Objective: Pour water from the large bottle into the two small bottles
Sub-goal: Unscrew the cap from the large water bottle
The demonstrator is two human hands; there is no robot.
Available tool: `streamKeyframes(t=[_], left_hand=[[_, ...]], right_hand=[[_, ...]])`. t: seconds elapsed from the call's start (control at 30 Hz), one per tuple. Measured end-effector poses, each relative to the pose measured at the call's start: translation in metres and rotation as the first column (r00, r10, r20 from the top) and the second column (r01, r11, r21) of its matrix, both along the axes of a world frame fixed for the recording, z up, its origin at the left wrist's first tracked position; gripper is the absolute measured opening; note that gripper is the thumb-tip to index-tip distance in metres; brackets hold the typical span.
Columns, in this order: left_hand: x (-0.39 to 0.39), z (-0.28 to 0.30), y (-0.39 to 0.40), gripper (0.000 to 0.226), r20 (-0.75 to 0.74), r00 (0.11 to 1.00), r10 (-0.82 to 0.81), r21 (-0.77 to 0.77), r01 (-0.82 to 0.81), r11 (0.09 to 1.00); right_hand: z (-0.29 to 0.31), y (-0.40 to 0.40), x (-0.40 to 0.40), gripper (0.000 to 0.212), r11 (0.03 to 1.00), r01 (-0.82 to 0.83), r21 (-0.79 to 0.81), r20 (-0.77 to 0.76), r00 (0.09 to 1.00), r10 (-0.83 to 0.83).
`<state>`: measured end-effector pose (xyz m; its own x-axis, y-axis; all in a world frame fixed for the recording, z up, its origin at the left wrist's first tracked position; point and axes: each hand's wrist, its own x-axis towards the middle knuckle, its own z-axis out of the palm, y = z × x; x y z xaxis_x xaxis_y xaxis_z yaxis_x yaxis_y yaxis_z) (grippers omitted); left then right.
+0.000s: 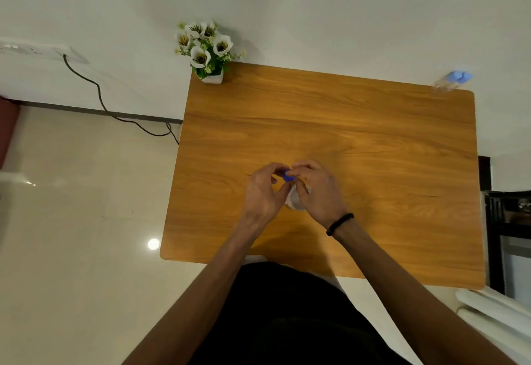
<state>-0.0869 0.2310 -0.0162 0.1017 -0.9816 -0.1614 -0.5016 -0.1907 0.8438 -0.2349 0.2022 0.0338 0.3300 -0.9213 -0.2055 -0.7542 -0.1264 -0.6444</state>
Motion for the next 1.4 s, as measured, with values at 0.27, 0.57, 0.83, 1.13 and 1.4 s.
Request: streamKeyframes(t=[0.27,0.57,0.83,1.13,1.4], left_hand=[[0.01,-0.027,-0.012,0.022,0.061,0.996,0.071,0.119,-0.078,0.99],[0.016,-0.055,-0.02,0.024,0.049,0.994,0.099,0.297,-0.109,0.949],[0.021,-0.063,-0.021,0.029,0.016,0.997,0.073,0.361,-0.074,0.93],[0.021,-0.057,-0.018,0.021,0.037,0.993,0.113,0.334,-0.119,0.935],[0.001,-0.033,-0.034,0.012,-0.065,0.984,0.166,0.216,-0.149,0.965]], right_hand=[[-0.02,-0.036,0.022,0.028,0.954,-0.019,0.299,-0.064,0.997,0.04],[-0.051,-0.064,0.031,0.038,0.83,0.06,0.555,-0.111,0.994,0.003],[-0.067,-0.078,0.035,0.042,0.748,0.124,0.653,-0.139,0.989,-0.042],[-0.066,-0.07,0.018,0.045,0.734,0.164,0.66,-0.097,0.986,-0.133],[-0.05,-0.059,-0.028,0.035,0.782,0.229,0.579,-0.036,0.966,-0.256]])
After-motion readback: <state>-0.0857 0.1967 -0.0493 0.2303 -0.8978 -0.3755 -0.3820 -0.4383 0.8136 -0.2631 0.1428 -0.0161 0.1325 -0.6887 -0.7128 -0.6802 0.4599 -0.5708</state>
